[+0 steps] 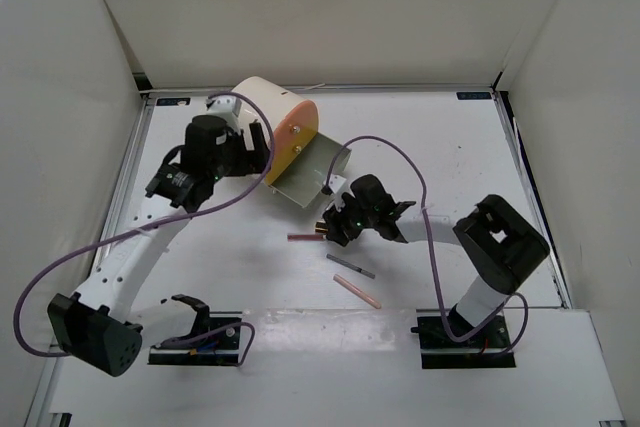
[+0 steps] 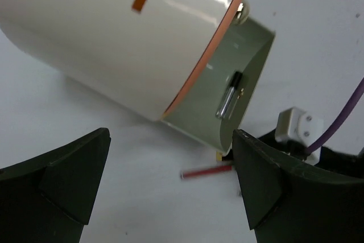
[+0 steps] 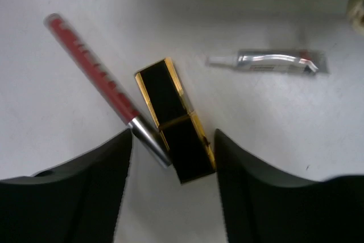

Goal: Organize the makeup

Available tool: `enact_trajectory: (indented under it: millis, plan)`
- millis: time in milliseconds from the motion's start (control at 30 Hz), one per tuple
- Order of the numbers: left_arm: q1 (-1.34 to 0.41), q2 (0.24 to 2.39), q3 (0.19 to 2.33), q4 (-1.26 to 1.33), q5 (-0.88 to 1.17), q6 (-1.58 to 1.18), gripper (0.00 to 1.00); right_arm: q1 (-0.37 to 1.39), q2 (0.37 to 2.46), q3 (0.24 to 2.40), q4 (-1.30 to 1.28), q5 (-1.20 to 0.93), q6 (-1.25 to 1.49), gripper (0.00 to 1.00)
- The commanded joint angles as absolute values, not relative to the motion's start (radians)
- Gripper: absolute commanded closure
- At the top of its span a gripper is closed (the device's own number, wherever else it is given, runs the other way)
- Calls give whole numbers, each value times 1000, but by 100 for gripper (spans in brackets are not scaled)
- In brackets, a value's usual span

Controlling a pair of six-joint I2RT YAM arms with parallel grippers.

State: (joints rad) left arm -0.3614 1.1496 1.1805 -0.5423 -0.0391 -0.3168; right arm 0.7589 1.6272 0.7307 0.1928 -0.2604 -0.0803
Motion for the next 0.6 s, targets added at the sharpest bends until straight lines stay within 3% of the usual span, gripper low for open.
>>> enact_trajectory:
  millis: [0,100,333,567]
  plan:
    - [-426,1117,1126,-613,-166,-383,2,767,1675,750,310,-216,-63,42]
    - [-498,1098,1112,-675,-236,-403,2,785,1666,732,314,-163,-57,59]
    - [-571,1074,1101,-712,-170,-339,2,792,1418,620,203,-83,-32,81]
    - [-571,1062,1063,-758,-129,-466,2,792,1215,696,-31,-22,-67,83]
